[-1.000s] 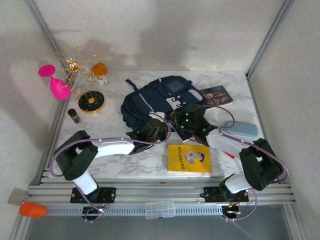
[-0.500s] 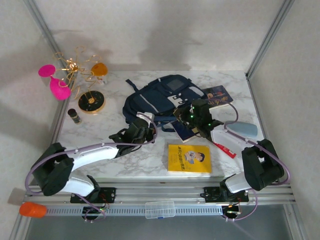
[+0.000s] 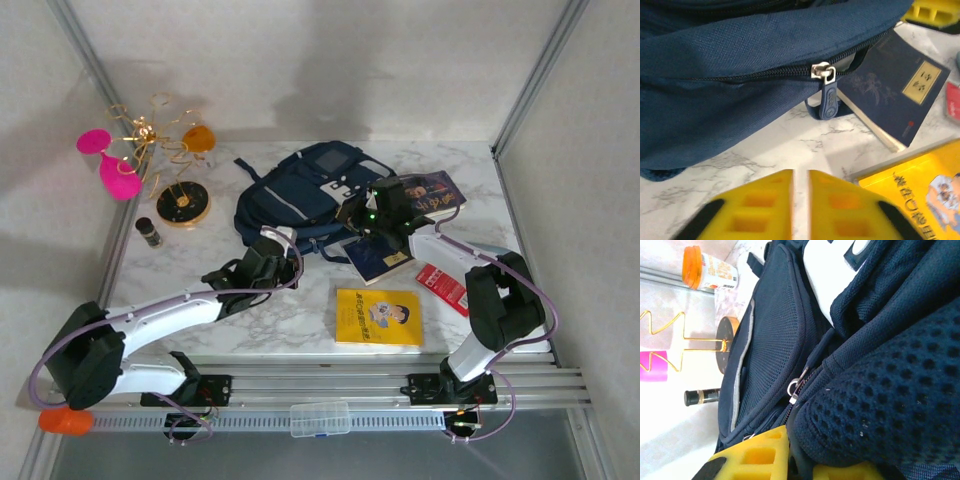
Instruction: Pack books, pencil case, and school supplies into a backpack
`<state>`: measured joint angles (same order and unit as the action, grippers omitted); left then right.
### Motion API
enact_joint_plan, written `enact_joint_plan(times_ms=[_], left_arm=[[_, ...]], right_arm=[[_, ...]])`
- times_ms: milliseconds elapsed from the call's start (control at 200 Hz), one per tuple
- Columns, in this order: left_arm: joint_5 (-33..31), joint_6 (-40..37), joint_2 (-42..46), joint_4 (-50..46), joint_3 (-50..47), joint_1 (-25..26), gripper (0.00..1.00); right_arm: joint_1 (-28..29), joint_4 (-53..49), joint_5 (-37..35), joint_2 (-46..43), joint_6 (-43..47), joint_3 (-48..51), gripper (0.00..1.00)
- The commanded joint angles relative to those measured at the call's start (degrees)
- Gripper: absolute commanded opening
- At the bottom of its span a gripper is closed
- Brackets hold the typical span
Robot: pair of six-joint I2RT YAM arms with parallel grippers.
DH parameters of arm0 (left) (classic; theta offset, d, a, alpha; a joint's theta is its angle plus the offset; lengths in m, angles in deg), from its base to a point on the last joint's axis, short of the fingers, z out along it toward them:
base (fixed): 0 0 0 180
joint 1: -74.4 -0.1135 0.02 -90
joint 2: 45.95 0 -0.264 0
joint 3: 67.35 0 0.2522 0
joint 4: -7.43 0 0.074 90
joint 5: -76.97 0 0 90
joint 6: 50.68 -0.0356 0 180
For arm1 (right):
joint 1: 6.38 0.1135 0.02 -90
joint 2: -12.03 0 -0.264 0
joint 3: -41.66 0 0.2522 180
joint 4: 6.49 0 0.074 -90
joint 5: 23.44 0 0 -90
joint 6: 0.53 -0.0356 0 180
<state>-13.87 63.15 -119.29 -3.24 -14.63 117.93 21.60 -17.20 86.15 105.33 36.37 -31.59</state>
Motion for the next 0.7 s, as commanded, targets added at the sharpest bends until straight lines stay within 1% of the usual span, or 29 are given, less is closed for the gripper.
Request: enact_joint_plan(times_ms=[0, 50, 130, 205, 375, 496, 696], left_arm=[[2.4, 6.2, -2.6, 4.0, 2.2, 0.7, 0.22], [4.3, 8.8, -3.4, 6.1, 2.0, 0.9, 0.30], [4.4, 12.1, -4.5, 7.4, 2.3, 1.1, 0.39], [3.6, 13.5, -6.3, 4.3, 5.0, 1.1, 0.43], [1.2, 14.9, -11.5, -2.7, 11.2, 0.6, 0.46], [1.2, 15.3, -13.3, -1.4, 12.1, 0.2, 0.47], [-0.4, 18.2, -15.8, -3.1, 13.8, -0.4, 0.50]], right_arm=[[0.1, 1.8, 2.7, -2.4, 0.8, -1.7, 0.00], [0.0, 1.7, 2.8, -1.9, 0.4, -1.8, 0.00], [0.1, 2.1, 3.4, -1.5, -0.1, -1.9, 0.00], [0.0, 2.7, 3.8, -1.0, -0.6, -2.0, 0.00], [0.1, 3.1, 4.9, 0.1, -1.3, -2.7, 0.00], [-0.2, 4.6, 6.2, 0.7, -2.9, -2.1, 0.00], [-0.5, 6.3, 7.5, 1.1, -5.3, -1.8, 0.00]])
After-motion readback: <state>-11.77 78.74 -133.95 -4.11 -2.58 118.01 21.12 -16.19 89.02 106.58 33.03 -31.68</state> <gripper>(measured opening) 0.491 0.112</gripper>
